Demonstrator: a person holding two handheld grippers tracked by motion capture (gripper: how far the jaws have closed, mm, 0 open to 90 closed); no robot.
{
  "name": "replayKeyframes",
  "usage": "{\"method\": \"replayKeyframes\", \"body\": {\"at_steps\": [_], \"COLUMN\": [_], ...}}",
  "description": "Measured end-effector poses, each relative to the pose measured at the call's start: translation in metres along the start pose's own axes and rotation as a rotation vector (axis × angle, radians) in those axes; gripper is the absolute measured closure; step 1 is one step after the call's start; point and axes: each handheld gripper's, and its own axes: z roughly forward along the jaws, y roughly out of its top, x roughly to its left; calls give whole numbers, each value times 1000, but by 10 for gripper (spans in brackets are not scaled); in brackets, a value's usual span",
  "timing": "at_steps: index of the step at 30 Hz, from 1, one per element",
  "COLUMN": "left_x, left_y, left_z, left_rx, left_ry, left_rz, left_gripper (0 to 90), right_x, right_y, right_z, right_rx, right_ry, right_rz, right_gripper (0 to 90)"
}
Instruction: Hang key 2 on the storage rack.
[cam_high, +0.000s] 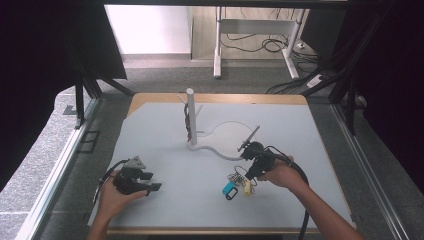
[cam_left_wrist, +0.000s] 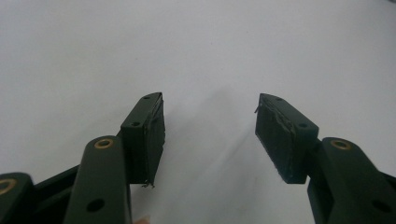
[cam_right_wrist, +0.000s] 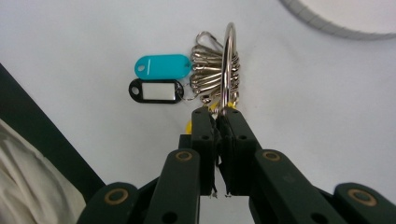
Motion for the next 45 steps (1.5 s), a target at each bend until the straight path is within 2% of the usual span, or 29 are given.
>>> {"method": "replayKeyframes", "body": {"at_steps": [2, 5, 7, 14, 20, 30, 45], "left_x": [0, 1, 1, 1, 0, 0, 0], "left_y": [0, 0, -1, -1, -1, -1, -1], "left_z": [0, -2, -3, -4, -2, -2, -3], "left_rx": [-2, -2, -5, -7, -6, -9, -8], "left_ry": [1, 2, 3, 3, 3, 4, 2], "left_rz": [-3, 0, -1, -1, -6, -4, -2], "left_gripper": [427, 428, 427, 427, 427, 427, 427], "right_x": [-1, -3, -5, -13, -20, -30, -41], "right_y": [2, 5, 6, 7, 15, 25, 36], "right_z": [5, 4, 4, -12, -30, -46, -73], "right_rx": [16, 9, 5, -27, -29, -49, -91], "right_ry": [1, 16, 40, 74, 71, 82, 59], "right_rz": [2, 9, 23, 49, 48, 65, 81], "right_gripper": [860, 865, 867, 870, 875, 876, 875]}}
